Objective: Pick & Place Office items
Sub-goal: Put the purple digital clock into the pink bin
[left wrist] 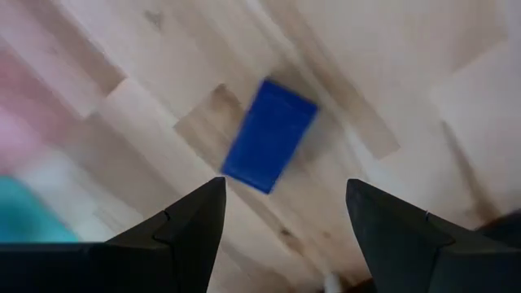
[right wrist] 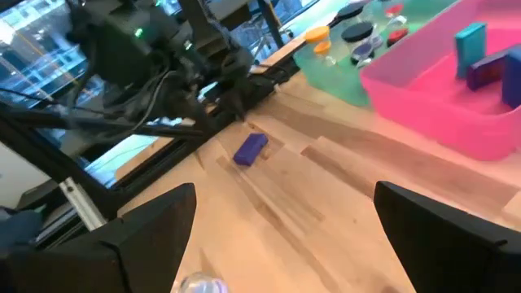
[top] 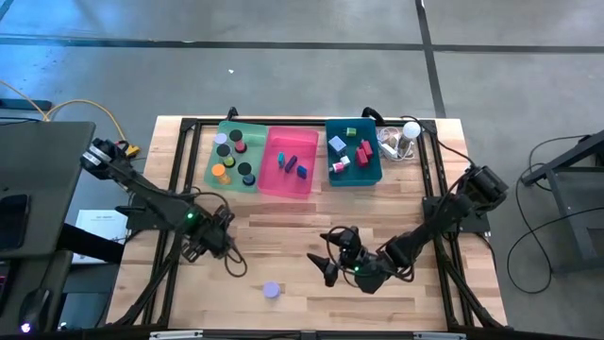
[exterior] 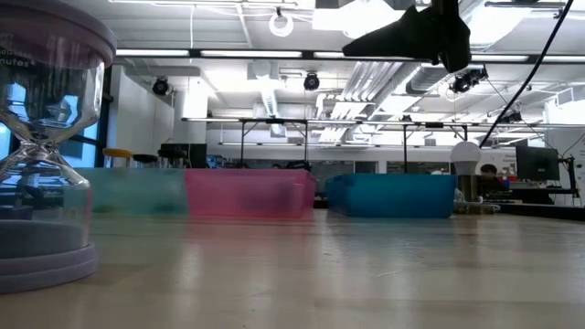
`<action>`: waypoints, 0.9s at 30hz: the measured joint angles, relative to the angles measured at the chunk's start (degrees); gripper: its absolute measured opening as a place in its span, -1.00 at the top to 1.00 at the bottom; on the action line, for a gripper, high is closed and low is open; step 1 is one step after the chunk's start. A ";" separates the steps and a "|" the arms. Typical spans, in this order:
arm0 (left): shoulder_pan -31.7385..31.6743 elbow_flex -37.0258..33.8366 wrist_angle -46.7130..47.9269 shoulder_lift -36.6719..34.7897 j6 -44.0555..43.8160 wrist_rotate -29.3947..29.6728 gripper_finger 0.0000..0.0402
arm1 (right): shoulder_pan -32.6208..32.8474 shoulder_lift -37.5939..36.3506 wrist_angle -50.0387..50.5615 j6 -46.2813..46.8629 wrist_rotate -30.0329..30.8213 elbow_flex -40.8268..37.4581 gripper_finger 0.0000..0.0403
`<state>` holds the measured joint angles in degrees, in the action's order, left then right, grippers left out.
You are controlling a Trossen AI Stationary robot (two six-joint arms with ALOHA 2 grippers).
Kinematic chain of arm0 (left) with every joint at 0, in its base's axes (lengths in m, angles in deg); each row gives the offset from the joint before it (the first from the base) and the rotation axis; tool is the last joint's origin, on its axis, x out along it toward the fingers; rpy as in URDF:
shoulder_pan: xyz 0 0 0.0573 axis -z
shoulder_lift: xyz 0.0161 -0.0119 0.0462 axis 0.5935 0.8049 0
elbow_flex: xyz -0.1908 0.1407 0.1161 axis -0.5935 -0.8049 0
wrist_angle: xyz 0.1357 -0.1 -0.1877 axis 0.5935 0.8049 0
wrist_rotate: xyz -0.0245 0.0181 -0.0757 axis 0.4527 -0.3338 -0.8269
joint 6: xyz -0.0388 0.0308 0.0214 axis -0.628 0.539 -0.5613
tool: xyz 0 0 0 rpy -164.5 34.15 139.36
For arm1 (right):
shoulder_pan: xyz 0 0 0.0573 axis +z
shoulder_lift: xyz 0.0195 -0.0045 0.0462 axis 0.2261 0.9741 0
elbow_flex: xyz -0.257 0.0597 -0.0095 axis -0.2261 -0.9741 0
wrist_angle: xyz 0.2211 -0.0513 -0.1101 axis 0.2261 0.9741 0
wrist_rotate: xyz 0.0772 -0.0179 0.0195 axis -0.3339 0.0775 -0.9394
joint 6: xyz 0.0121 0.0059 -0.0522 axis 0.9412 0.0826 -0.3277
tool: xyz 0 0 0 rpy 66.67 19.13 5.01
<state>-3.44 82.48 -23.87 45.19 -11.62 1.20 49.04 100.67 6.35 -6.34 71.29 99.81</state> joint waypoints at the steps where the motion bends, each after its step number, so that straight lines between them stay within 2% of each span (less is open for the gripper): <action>1: -0.60 -0.02 -0.16 0.20 0.12 0.33 -0.23 | -0.14 0.16 -0.24 0.06 -0.38 0.00 -0.82; 6: -3.28 -0.13 -3.24 0.29 -0.56 0.30 -0.23 | -0.23 0.27 -0.84 -0.02 -1.21 0.00 -0.82; 12: -2.63 -0.43 -5.34 0.29 -0.91 -0.57 -0.23 | 0.43 0.27 -2.38 -1.41 -1.92 0.02 -0.82; 17: -3.05 -3.37 -5.79 0.74 -0.31 0.08 -0.23 | 0.41 0.27 -2.53 -1.50 -2.03 0.02 -0.82; 27: -3.00 -3.21 -6.59 1.51 -0.85 1.18 -0.23 | 0.41 0.27 -2.92 -1.54 -1.97 0.02 -0.82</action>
<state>-6.45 79.27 -30.46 46.70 -12.47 2.38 49.45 100.94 3.43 -7.88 69.32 99.83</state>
